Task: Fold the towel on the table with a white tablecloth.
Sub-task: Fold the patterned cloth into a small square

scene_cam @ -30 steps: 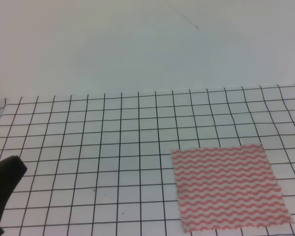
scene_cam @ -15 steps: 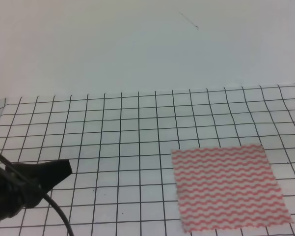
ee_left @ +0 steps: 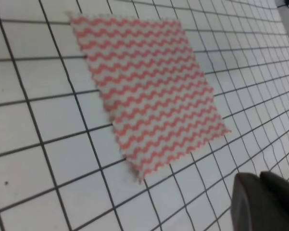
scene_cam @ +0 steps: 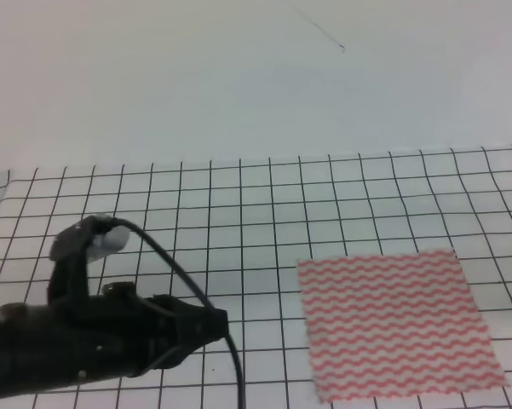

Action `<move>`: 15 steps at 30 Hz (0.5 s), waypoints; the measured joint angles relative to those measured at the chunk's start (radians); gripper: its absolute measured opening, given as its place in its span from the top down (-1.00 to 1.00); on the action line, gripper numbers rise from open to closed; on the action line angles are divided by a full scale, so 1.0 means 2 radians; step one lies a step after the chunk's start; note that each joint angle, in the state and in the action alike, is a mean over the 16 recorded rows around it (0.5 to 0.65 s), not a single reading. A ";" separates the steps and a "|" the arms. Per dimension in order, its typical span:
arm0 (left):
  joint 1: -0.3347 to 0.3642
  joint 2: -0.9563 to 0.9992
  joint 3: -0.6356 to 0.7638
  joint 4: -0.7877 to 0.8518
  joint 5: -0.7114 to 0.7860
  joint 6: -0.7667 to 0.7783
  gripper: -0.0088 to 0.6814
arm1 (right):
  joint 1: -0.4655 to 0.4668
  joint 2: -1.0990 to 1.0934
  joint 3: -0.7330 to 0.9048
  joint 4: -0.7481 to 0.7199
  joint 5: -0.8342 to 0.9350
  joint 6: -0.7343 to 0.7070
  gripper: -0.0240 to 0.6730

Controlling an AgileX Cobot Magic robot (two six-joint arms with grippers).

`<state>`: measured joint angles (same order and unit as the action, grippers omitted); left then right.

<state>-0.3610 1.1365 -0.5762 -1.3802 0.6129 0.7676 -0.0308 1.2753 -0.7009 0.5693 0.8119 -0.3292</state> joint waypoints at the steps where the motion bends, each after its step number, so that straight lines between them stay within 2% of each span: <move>1: -0.009 0.011 -0.006 0.002 -0.002 -0.006 0.97 | 0.000 0.004 0.002 -0.001 0.000 0.001 0.67; 6: -0.037 0.066 -0.032 0.005 0.002 -0.031 0.97 | 0.000 0.024 0.016 -0.005 -0.006 0.007 0.42; 15: -0.041 0.133 -0.054 -0.014 0.037 -0.033 0.97 | 0.000 0.055 0.047 0.019 -0.045 0.015 -0.03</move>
<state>-0.4433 1.4025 -0.6839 -1.4087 0.6865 0.7007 -0.0309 1.3858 -0.6076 0.6067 0.7229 -0.2986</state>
